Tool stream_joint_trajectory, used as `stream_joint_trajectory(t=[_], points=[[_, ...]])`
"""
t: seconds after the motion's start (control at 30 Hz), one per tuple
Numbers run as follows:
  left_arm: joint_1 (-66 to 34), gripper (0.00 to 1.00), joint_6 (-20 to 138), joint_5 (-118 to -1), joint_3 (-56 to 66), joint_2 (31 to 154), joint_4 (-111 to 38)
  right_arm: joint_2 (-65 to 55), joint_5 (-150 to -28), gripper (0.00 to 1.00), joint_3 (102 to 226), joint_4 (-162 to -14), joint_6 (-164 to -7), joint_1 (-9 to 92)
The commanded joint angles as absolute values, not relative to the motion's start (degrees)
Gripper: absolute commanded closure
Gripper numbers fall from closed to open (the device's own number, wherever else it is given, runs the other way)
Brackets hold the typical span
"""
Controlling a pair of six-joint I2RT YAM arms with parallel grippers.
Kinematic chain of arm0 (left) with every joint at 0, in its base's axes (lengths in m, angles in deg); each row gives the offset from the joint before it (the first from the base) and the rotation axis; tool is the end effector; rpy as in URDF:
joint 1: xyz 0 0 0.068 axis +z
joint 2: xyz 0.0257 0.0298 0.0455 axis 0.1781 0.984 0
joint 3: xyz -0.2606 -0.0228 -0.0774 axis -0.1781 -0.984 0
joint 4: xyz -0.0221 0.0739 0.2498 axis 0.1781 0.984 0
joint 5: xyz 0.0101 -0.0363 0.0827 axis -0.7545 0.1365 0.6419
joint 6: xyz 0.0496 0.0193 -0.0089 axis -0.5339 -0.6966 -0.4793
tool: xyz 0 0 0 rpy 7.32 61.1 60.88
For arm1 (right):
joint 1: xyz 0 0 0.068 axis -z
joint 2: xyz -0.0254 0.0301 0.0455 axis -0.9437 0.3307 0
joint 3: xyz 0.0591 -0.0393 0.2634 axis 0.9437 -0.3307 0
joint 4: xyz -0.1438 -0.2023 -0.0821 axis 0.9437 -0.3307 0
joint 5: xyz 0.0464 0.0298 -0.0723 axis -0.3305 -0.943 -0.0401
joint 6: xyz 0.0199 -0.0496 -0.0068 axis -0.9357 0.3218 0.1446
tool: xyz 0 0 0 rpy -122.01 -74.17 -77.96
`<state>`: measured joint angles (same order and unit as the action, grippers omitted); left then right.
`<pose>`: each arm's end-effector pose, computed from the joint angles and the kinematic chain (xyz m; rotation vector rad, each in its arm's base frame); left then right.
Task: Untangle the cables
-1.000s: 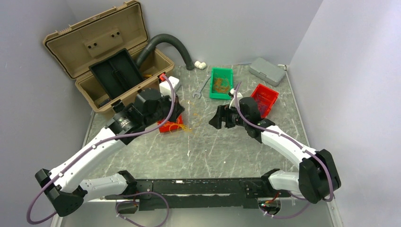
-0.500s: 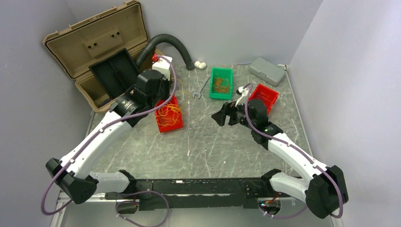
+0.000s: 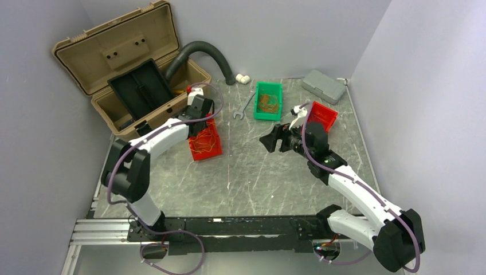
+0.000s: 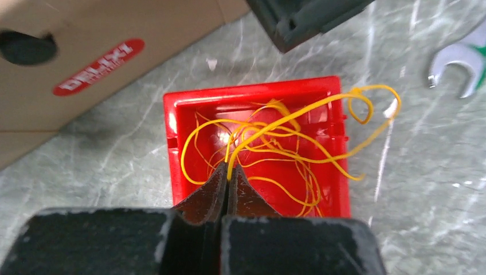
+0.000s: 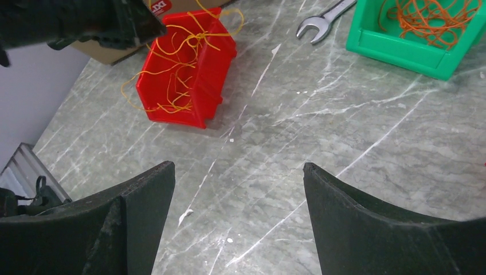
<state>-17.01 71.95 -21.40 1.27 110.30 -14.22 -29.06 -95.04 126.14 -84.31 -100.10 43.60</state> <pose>0.3254 -0.1478 0.2548 -0.2015 2.2209 0.1252 0.2024 0.1128 0.2784 -0.2647 1.9161 0.7923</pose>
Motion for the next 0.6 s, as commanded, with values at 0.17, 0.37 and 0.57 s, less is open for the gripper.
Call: stream_joint_trajectory(t=[0.17, 0.37, 0.57], points=[[-15.49, 0.87, 80.37, -23.06, 0.34, 116.43, -16.03, -33.08, -91.94, 0.16, 124.43, -84.54, -98.93, 43.62], [-14.7, 0.77, 81.8, -23.49, -0.57, 113.74, -14.16, -33.17, -91.59, 0.16, 124.6, -84.98, -98.94, 43.64], [-14.7, 0.84, 80.01, -24.49, 0.65, 108.62, -10.74, -32.56, -91.78, 0.16, 124.36, -84.46, -99.24, 43.68]])
